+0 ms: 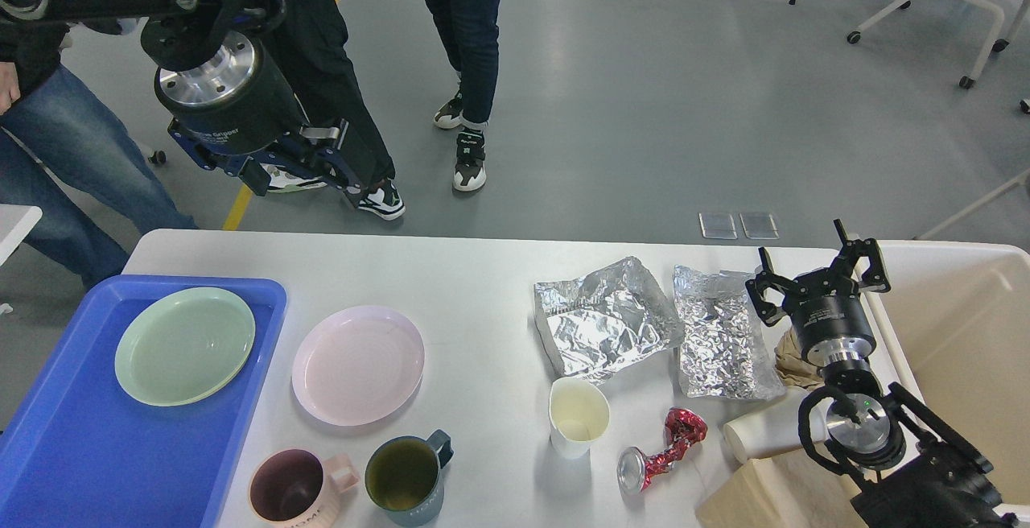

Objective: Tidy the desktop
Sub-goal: 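Swing the left gripper over the table toward the teal mug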

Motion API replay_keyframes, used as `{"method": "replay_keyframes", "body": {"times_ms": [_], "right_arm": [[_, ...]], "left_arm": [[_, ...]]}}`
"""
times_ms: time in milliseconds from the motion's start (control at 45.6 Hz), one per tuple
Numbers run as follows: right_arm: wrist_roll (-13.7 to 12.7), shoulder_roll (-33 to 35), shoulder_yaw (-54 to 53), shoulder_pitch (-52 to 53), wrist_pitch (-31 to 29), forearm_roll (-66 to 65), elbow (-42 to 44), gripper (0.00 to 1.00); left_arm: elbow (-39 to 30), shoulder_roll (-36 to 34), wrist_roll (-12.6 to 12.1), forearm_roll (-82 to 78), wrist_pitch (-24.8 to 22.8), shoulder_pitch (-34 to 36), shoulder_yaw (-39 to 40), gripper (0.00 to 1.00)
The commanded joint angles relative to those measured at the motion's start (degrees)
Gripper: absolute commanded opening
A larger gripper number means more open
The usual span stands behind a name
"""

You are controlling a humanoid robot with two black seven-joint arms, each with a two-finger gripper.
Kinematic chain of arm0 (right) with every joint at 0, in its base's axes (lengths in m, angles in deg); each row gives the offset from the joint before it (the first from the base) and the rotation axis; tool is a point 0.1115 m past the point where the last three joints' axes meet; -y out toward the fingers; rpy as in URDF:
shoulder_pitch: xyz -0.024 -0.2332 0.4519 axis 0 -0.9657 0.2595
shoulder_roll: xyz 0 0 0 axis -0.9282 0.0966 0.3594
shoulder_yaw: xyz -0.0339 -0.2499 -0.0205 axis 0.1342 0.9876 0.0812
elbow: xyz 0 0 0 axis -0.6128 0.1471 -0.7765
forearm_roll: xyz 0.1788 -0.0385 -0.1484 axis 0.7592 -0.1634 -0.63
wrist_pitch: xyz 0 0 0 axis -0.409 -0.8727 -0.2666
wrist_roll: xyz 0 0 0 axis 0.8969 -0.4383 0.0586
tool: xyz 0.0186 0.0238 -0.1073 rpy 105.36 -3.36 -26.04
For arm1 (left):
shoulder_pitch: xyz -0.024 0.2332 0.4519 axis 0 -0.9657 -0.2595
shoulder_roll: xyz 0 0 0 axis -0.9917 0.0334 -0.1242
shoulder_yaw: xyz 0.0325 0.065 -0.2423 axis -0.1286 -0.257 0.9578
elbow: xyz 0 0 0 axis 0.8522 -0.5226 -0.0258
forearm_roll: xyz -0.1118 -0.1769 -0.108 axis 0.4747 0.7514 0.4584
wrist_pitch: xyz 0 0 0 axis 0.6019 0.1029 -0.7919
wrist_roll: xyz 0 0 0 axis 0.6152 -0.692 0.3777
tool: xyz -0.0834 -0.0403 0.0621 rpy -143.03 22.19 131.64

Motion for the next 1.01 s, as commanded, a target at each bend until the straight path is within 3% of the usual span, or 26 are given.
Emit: {"method": "replay_keyframes", "body": {"times_ms": [0,88,263,702,987], "right_arm": [[0.06,0.0,0.0,0.0,0.0,0.0,0.0,1.0],[0.06,0.0,0.0,0.0,0.0,0.0,0.0,1.0],[0.06,0.0,0.0,0.0,0.0,0.0,0.0,1.0],[0.06,0.09,0.0,0.0,0.0,0.0,0.0,1.0],[0.06,0.0,0.0,0.0,0.0,0.0,0.0,1.0]], "left_arm": [[-7.99,2.22,0.11,8.59,0.25,9.27,-3.48,0.98],[-11.6,4.16,0.11,14.39,0.17,13.41,-5.86,0.98],[-16.26,7.33,0.03,22.66,0.17,15.27,-9.64,0.98],[-16.35,5.48,0.46,24.16,-0.1,14.48,-13.07,0.98],[-16.26,5.13,-0.5,23.64,0.43,5.43,-11.93,0.97]]}}
